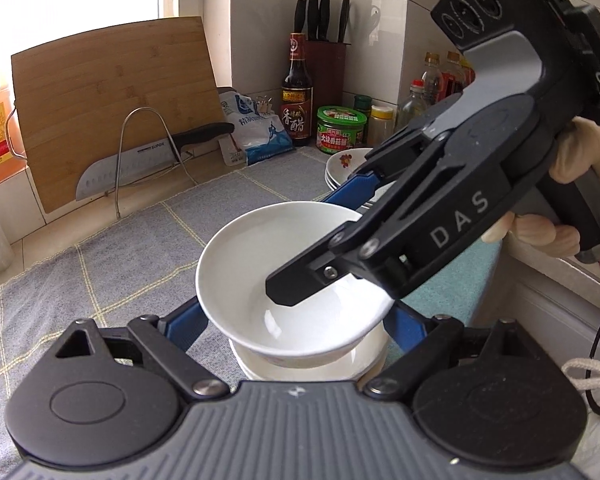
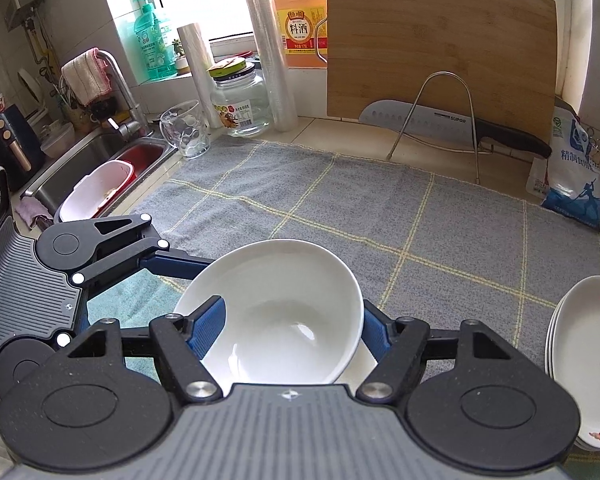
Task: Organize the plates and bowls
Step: 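Lower the floral bowl onto the stacked white bowls with the right tool, then open the right tool and pull it back from the bowl stack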
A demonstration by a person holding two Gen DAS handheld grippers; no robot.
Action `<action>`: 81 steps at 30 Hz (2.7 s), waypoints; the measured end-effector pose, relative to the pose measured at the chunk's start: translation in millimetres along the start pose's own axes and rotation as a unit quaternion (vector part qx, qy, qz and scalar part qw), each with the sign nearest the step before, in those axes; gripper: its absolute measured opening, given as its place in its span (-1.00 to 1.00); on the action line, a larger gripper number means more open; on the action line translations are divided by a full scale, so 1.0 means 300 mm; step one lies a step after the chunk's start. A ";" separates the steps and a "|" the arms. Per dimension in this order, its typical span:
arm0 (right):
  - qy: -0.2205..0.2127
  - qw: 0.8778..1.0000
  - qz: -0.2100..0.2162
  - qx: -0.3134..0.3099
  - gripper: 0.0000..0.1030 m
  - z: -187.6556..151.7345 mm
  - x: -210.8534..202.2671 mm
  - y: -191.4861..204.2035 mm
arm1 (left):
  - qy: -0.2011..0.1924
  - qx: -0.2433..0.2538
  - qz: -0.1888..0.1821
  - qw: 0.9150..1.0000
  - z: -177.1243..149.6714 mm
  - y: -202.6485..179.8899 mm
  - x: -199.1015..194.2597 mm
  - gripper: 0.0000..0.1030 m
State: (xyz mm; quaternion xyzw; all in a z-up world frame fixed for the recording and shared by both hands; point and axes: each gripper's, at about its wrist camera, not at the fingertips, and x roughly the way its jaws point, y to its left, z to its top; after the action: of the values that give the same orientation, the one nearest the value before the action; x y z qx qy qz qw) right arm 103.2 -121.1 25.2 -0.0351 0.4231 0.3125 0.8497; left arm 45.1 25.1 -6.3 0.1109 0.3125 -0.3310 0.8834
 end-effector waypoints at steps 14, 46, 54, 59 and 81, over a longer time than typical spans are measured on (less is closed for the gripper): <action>0.009 1.000 0.004 0.009 0.48 -0.047 0.037 -0.030 | 0.022 0.000 -0.002 1.000 -0.015 -0.011 0.043 0.81; -0.020 1.000 -0.011 -0.015 1.00 -0.084 0.033 -0.010 | 0.022 -0.003 -0.009 1.000 -0.032 -0.010 0.050 0.90; -0.035 0.998 -0.031 -0.037 1.00 -0.081 -0.003 -0.009 | 0.029 0.012 -0.013 0.999 -0.041 -0.003 0.015 0.90; -0.034 0.996 -0.053 -0.060 1.00 -0.090 -0.030 0.000 | 0.035 0.029 -0.006 0.999 -0.049 0.012 -0.010 0.90; -0.013 0.995 -0.075 -0.062 1.00 -0.159 -0.061 0.032 | 0.055 0.058 -0.007 0.997 -0.105 0.118 -0.033 0.90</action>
State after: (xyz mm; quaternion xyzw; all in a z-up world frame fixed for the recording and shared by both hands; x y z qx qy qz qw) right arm 56.4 -137.9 10.2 -0.1156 0.3875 0.2739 0.8726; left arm 47.3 69.7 -25.0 0.1779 0.3415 -0.3486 0.8545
